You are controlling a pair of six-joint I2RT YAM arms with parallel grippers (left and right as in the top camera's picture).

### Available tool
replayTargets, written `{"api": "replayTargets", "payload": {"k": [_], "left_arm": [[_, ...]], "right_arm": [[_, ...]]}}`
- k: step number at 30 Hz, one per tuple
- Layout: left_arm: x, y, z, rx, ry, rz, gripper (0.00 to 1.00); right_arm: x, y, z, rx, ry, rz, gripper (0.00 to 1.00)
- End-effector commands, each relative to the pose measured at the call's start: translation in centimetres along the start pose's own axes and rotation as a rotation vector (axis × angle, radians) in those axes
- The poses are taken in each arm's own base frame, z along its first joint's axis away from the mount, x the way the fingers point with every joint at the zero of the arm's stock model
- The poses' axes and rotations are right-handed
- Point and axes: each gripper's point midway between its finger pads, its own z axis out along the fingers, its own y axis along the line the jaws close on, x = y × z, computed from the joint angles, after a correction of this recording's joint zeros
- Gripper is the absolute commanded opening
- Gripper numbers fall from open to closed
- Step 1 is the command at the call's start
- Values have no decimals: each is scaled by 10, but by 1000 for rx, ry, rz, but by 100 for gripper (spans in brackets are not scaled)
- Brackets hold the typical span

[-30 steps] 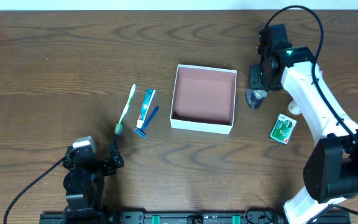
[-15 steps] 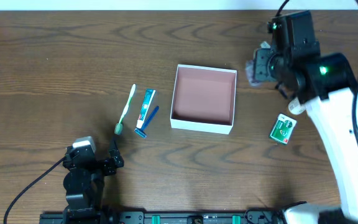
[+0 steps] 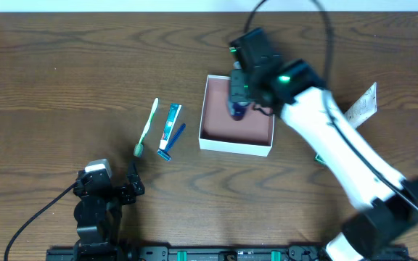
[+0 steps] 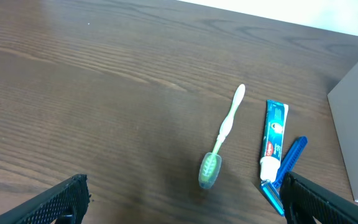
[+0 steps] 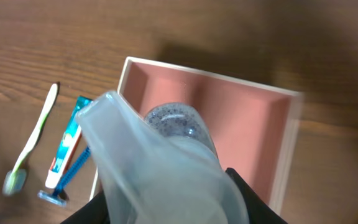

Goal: Pack container
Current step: 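Carry the pump bottle into the box and release it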

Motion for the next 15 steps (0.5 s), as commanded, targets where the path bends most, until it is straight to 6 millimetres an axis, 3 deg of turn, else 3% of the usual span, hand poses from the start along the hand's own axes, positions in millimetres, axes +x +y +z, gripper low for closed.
{"api": "replayTargets", "payload": {"k": [1,6,9,13,15], "left_arm": [[7,0,3,1,14,0,98],[7,0,3,1,14,0,98],[7,0,3,1,14,0,98],[7,0,3,1,14,0,98],[7,0,3,1,14,0,98]], "right_arm": [[4,9,30,19,17,68,4],[19,11,78,50,82,144,1],[26,10,89,64,107,154,3],[26,19,87,12,119,106,16],[25,23,82,-15,121,47,33]]}}
